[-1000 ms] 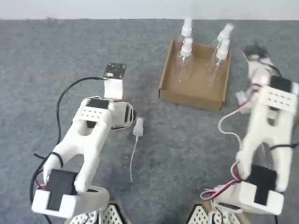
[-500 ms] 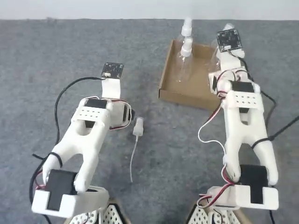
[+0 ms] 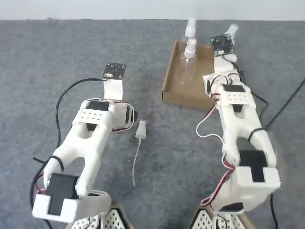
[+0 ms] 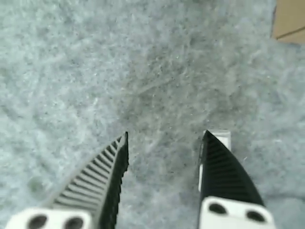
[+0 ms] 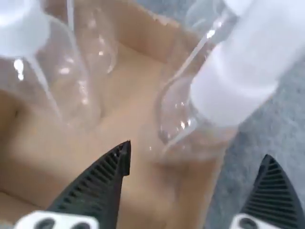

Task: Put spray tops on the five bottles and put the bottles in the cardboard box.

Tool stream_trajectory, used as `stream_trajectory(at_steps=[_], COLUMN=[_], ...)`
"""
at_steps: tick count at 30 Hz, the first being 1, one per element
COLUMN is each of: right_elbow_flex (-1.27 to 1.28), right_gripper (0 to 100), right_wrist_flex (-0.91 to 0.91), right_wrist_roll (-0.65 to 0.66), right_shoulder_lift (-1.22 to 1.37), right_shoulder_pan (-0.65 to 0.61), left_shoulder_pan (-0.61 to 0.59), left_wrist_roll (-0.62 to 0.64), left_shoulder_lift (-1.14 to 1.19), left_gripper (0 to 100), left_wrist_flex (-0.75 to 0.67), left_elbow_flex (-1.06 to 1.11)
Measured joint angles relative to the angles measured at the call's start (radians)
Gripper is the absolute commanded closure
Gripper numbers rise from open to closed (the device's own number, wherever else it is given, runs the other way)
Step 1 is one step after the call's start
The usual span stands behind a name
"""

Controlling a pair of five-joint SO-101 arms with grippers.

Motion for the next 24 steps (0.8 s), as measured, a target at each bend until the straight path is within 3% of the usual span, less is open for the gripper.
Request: stream_trajectory(at_steps=[12,18,24], right_elbow_flex=[-0.052,-0.052,-0.058], right_gripper=[66.7,83.1,84.6], right_wrist_flex=[-0.109,-0.109,-0.118], right_wrist_roll=[-0.002,0.000,-0.002], right_shoulder_lift=[0.117,0.121,0.120], right_shoulder_pan=[-0.002,0.005,0.035], left_shoulder_pan=[0.000,0.000,0.000], left_wrist_roll=[0.000,0.000,0.000], left_shoulder_lift=[0.000,0.000,0.000], left_gripper=[78,78,78], left_wrist_flex=[0.000,0.000,0.000], left_elbow_flex=[0.000,0.000,0.000])
